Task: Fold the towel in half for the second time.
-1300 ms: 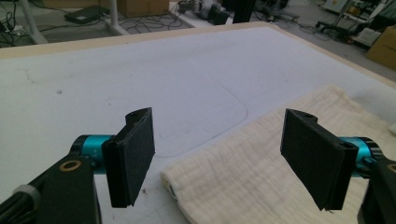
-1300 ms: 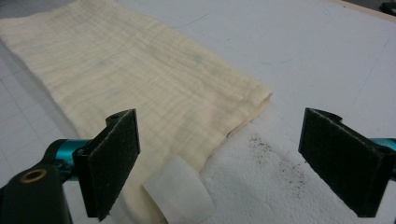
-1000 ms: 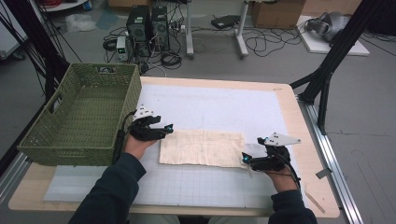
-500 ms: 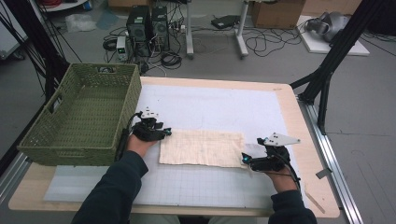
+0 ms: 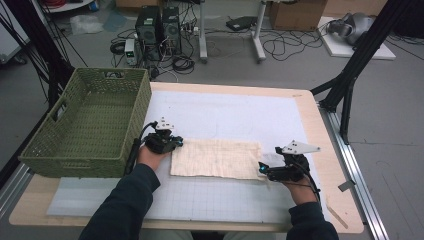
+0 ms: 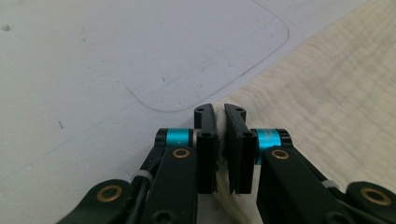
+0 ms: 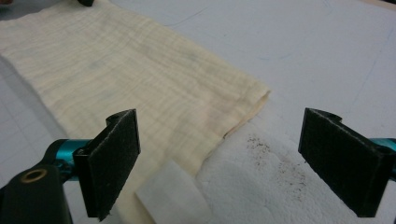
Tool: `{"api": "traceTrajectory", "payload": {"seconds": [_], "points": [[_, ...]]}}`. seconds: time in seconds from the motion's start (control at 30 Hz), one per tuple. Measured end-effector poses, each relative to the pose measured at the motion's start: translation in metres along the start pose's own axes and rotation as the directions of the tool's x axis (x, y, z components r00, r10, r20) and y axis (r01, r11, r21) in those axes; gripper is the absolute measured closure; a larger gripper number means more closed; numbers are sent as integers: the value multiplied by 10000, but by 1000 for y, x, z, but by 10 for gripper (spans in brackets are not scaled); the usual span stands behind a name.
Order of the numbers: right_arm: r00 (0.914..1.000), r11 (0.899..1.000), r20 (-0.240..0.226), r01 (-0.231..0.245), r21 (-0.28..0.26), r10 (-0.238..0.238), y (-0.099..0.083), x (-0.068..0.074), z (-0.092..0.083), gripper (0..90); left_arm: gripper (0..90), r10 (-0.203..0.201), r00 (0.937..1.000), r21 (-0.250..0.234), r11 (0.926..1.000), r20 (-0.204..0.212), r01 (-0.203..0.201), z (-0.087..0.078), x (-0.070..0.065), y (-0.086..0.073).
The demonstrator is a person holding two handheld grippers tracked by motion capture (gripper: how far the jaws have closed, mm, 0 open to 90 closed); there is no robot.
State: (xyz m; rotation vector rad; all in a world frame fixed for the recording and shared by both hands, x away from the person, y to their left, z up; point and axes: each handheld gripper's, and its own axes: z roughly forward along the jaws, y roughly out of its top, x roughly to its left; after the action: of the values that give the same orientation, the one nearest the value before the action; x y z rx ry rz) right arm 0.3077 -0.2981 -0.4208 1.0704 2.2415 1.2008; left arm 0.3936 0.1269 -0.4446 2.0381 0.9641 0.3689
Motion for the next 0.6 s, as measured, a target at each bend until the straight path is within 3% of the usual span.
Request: {"api": "traceTrajectory", "payload": {"seconds": [0.1,0.37,0.43,0.6], "points": [[9999,9998,-12,-103,185,104,4,-7,2,120,832,-305,9995,-261,9992,89,307,-4,3,0],[9988,9977,36,-489,459,488,16,-23,17,121,833,-307,9993,-513,9982,199,317,-9,2,2],[9989,9970,-54,-467,616,471,24,-29,25,239,833,-308,9993,-547,9980,210,319,-10,2,1],[9996,9976,-124,-245,648,254,39,-35,36,384,833,-296,9992,-719,9969,268,315,-12,1,2]]}}
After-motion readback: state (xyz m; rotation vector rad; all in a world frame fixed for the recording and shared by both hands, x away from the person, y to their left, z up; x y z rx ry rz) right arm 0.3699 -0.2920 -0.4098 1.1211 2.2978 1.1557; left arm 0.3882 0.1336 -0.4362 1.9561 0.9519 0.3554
